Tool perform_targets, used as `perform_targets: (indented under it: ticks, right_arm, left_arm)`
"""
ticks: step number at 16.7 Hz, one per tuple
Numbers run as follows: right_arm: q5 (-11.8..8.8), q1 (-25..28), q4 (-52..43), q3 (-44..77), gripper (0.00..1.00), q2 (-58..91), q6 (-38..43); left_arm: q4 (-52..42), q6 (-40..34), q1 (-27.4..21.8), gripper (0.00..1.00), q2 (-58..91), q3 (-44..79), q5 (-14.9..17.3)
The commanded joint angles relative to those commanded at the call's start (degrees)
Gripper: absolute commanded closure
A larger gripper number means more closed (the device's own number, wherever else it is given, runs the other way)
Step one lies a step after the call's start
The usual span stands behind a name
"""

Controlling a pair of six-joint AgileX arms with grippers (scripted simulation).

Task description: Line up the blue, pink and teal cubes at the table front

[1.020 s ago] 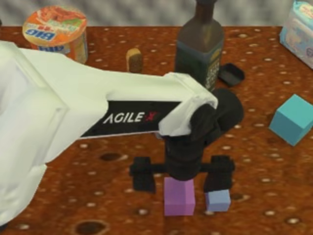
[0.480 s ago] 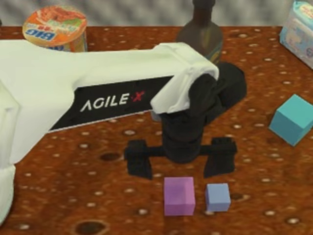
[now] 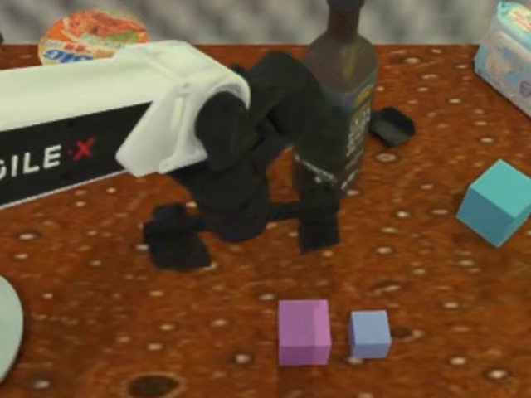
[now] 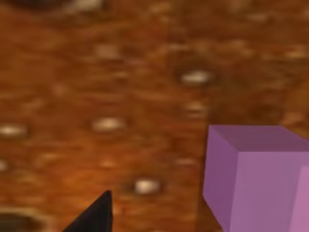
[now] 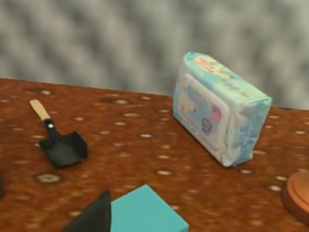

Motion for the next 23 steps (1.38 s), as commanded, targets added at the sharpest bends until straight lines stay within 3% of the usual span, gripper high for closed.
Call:
perform_targets:
  ticks: [15,19,23]
  right_arm:
    - [1.0,2.8,-45.8,65.0,0.00,84.7,-24.7]
    - [0.8,3.7,-53.2,77.5,0.00,100.1,-29.2]
    - [0.6,4.2,-56.2,83.4,0.00,106.8,-31.3]
  left_arm:
    - [39.8,34.6,35.4,0.00,-77.6,-60.9,0.2]
    - [48.3,42.9,42.0,0.00,-93.7,-71.5,0.5]
    - [52.6,47.1,45.0,0.00,-101.0,-76.0,0.7]
